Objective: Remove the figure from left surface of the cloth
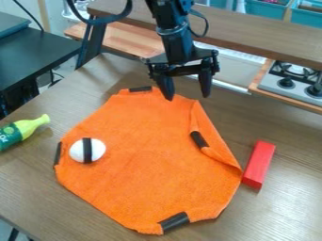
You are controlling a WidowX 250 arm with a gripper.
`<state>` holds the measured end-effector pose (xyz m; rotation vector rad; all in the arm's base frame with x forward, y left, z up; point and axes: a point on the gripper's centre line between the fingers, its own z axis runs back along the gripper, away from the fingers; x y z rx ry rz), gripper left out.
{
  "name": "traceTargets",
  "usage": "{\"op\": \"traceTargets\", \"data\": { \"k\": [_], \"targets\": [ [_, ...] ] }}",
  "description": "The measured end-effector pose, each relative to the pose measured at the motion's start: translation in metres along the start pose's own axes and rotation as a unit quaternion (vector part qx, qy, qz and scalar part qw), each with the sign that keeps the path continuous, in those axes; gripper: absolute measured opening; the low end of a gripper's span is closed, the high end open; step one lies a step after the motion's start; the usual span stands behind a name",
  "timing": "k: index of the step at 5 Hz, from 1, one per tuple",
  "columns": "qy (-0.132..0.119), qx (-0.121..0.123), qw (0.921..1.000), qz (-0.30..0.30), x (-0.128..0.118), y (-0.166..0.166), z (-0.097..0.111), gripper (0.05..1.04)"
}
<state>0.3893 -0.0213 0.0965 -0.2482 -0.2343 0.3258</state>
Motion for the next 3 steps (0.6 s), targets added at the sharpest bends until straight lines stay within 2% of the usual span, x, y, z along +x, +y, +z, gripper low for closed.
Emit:
{"op": "traceTargets", "data": {
  "k": [1, 2, 3],
  "targets": [
    [0.019, 0.006, 0.9998, 0.0, -0.004, 0.004, -0.011, 1.001],
    [0.081, 0.03, 0.9961, -0.018, -0.007, 0.055, -0.018, 1.001],
    [0.088, 0.036, 0.9954, 0.004, -0.006, 0.102, -0.011, 1.001]
  ]
}}
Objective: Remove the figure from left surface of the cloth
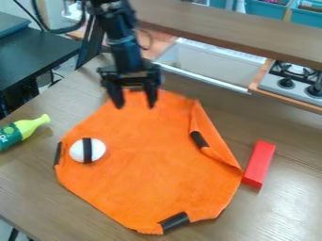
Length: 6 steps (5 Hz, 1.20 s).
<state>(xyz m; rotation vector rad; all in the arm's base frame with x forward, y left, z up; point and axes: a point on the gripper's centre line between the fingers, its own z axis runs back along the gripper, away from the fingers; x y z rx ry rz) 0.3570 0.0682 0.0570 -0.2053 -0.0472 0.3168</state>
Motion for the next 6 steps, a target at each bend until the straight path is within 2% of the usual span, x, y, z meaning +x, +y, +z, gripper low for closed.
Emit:
{"op": "traceTargets", "data": {
  "k": [1, 2, 3, 4, 5, 6],
  "targets": [
    [0.018, 0.011, 0.9998, -0.008, -0.018, 0.035, -0.005, 1.001],
    [-0.01, 0.038, 0.9974, -0.06, -0.04, 0.058, 0.002, 1.001],
    [-0.053, 0.063, 0.9866, -0.141, -0.065, 0.061, 0.003, 1.001],
    [-0.081, 0.075, 0.978, -0.177, -0.077, 0.067, -0.001, 1.001],
    [-0.093, 0.081, 0.9773, -0.172, -0.074, 0.068, -0.009, 1.001],
    [-0.086, 0.077, 0.9783, -0.172, -0.073, 0.063, -0.019, 1.001]
  ]
}}
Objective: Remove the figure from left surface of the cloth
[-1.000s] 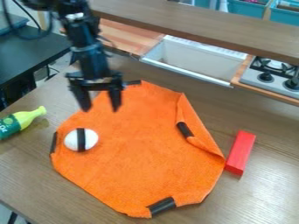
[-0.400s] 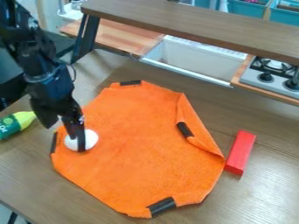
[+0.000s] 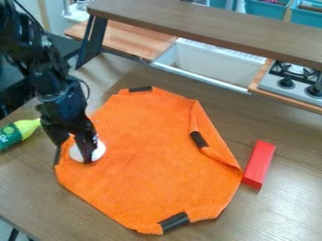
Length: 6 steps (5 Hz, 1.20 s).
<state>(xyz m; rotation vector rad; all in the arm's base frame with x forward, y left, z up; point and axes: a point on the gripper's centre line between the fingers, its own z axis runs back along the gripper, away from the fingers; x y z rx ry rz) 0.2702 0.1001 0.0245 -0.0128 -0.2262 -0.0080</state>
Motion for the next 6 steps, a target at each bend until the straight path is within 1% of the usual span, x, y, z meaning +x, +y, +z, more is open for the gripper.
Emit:
{"op": "traceTargets", "data": {
  "k": [1, 2, 3, 4, 5, 6],
  "targets": [
    [0.002, -0.002, 0.9999, 0.011, 0.008, 0.0, -0.005, 1.001],
    [0.009, 0.005, 0.9997, 0.02, 0.011, -0.002, -0.019, 0.949],
    [-0.005, 0.02, 0.9994, 0.029, 0.013, -0.002, -0.025, 0.701],
    [-0.008, 0.019, 0.9991, 0.038, 0.014, -0.002, -0.027, 0.601],
    [-0.008, 0.005, 0.9985, 0.054, 0.013, 0.002, -0.026, 0.588],
    [-0.011, -0.013, 0.9955, 0.093, 0.021, 0.015, -0.016, 0.587]
  ]
}}
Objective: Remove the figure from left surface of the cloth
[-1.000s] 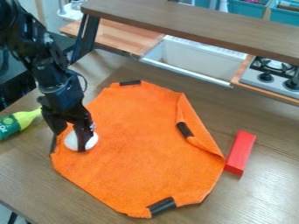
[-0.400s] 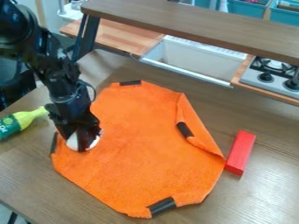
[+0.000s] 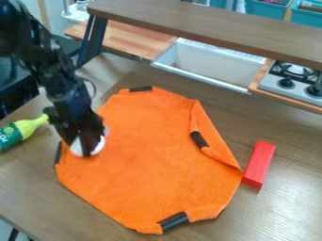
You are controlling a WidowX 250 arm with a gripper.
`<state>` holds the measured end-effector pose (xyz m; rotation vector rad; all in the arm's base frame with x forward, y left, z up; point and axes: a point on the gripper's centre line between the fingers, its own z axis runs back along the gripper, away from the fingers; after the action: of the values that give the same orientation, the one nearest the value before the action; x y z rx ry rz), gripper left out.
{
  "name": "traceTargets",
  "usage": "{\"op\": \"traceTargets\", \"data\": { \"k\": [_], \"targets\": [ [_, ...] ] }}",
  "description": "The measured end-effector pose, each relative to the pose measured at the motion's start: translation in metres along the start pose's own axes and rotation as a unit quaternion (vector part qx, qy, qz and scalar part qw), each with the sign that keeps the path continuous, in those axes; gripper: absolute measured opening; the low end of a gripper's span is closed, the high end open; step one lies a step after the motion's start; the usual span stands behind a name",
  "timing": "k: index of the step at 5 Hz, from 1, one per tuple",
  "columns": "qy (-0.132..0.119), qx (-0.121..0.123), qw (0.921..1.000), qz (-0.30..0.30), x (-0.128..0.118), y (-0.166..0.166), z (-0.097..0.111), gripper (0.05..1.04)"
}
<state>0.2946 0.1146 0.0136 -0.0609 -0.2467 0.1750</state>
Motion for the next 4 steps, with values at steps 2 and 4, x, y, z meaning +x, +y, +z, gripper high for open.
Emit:
{"op": "traceTargets", "data": {
  "k": [2, 4],
  "targets": [
    [-0.013, -0.022, 0.9933, 0.113, 0.04, 0.04, 0.017, 0.587],
    [-0.022, 0.011, 0.9774, 0.21, 0.055, 0.071, 0.008, 0.587]
  ]
}}
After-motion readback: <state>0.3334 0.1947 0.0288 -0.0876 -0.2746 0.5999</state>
